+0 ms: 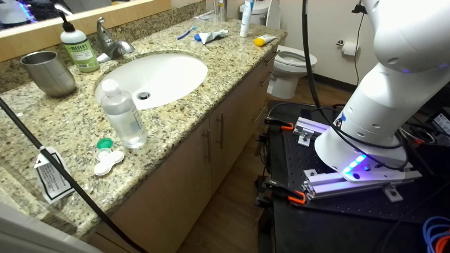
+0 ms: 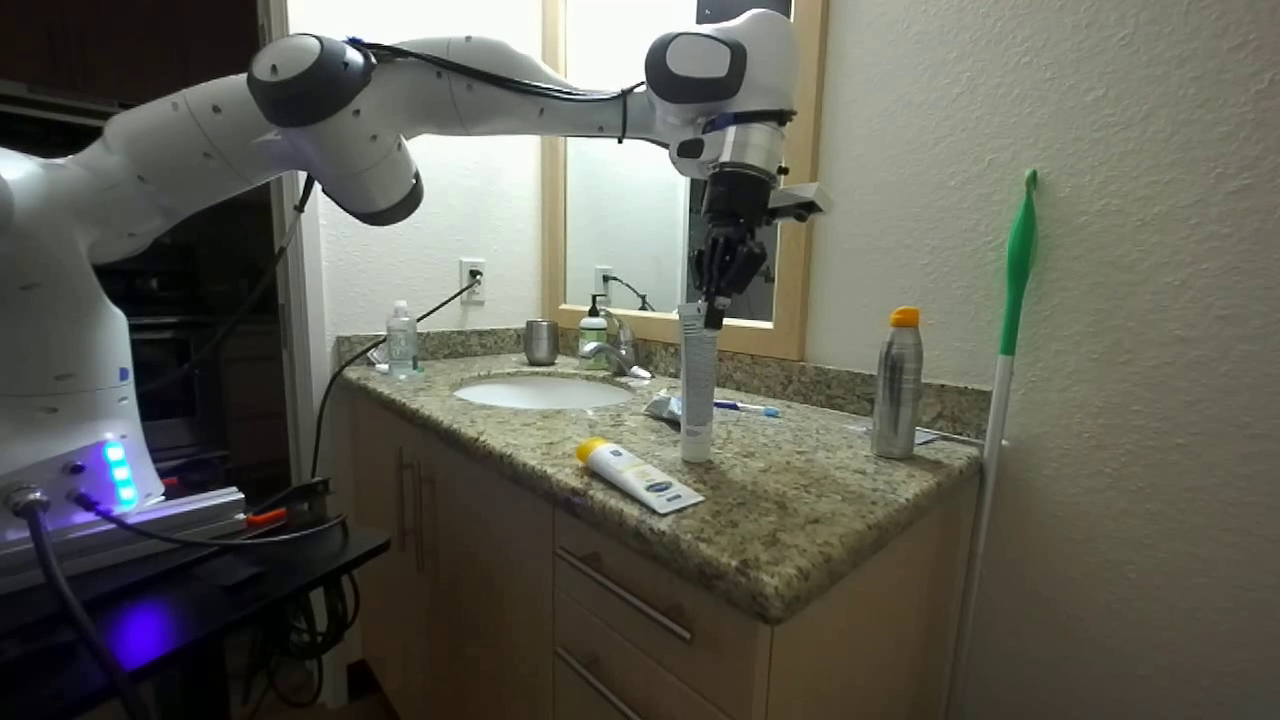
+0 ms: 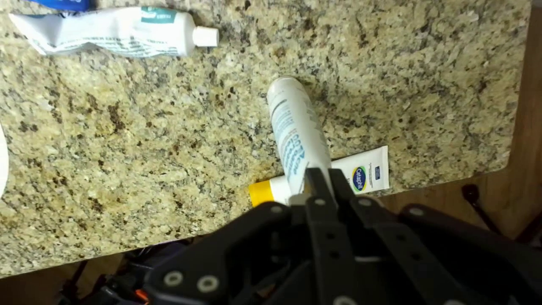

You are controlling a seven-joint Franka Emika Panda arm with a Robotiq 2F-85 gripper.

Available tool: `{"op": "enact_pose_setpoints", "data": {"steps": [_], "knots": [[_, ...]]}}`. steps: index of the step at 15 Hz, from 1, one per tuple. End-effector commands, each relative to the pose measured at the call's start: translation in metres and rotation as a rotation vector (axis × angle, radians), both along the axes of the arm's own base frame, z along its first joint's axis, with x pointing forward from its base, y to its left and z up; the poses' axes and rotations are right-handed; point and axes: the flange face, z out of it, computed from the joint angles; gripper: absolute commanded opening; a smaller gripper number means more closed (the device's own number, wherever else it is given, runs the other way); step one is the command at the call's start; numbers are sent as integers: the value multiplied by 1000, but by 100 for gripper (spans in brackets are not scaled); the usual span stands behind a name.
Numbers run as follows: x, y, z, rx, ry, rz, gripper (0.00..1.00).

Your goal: Move the white bottle to the right side of the sink counter

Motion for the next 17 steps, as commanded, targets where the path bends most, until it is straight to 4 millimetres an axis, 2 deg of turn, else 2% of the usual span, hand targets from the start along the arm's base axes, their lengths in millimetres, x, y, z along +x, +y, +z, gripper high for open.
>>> {"op": "enact_pose_setpoints", "data": {"steps": [1,2,4,6,8,12,14,16,17], "knots": [[2,-1,-3,-6,-28,-30,2],[4,1,-3,2,-34,-32,31],[13,5,1,-3,-50,-16,37],[26,12,12,-12,-74,11,53],[38,19,43,-77,-68,55,67],[35,30,126,-285,57,174,95],[38,53,177,-312,48,298,100],[58,89,221,-324,35,420,100],[50,62,186,-332,58,332,100]]}}
